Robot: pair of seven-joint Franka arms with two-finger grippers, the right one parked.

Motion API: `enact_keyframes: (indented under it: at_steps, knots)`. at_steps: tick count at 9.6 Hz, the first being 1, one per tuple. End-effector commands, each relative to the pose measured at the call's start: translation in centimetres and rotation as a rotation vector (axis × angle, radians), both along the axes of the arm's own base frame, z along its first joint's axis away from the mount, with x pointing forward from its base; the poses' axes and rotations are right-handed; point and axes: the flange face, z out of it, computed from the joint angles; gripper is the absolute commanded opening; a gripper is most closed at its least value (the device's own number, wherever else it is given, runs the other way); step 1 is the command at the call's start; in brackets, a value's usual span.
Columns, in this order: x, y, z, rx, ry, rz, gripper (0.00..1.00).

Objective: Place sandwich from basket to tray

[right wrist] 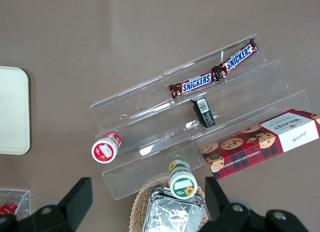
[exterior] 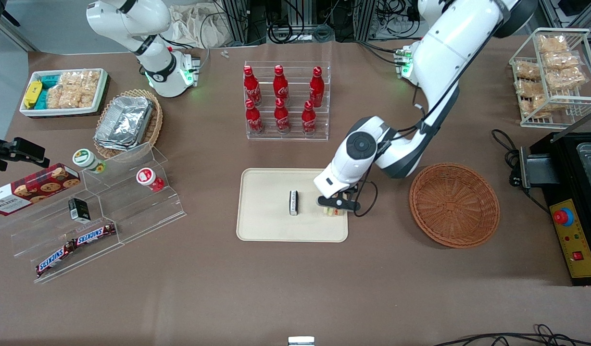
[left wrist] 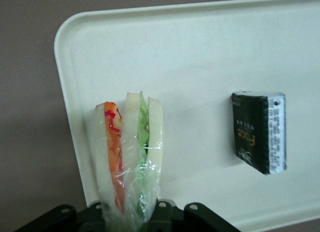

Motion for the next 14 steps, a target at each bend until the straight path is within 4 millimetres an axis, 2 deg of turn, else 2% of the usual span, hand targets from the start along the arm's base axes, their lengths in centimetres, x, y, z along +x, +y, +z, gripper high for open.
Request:
enact_keyframes:
  at_steps: [1,2,3,5,6,8,9,10,11,12,14]
  knots:
    - [0.9,-0.3,0.0,0.021,-0.053,-0.029,1.00]
    - [1.6,0.6,2.4,0.021,-0.083,-0.005,1.00]
    - [2.8,1.9,6.8,0.013,-0.128,0.040,1.00]
    - [4.1,6.9,17.1,0.015,-0.119,0.153,1.00]
    - [3.3,9.1,21.7,0.031,-0.107,0.139,1.00]
    - [1.5,16.0,28.1,0.108,0.021,0.029,1.00]
    - [0.9,21.0,31.7,0.144,0.067,0.008,1.00]
    - [0.1,25.8,34.8,0.157,0.086,0.005,1.00]
    - [-1.5,29.2,37.6,0.164,0.075,-0.001,1.00]
    - [-2.1,32.1,39.1,0.158,0.074,0.017,1.00]
    - [-1.1,32.7,41.1,0.150,0.034,0.033,1.00]
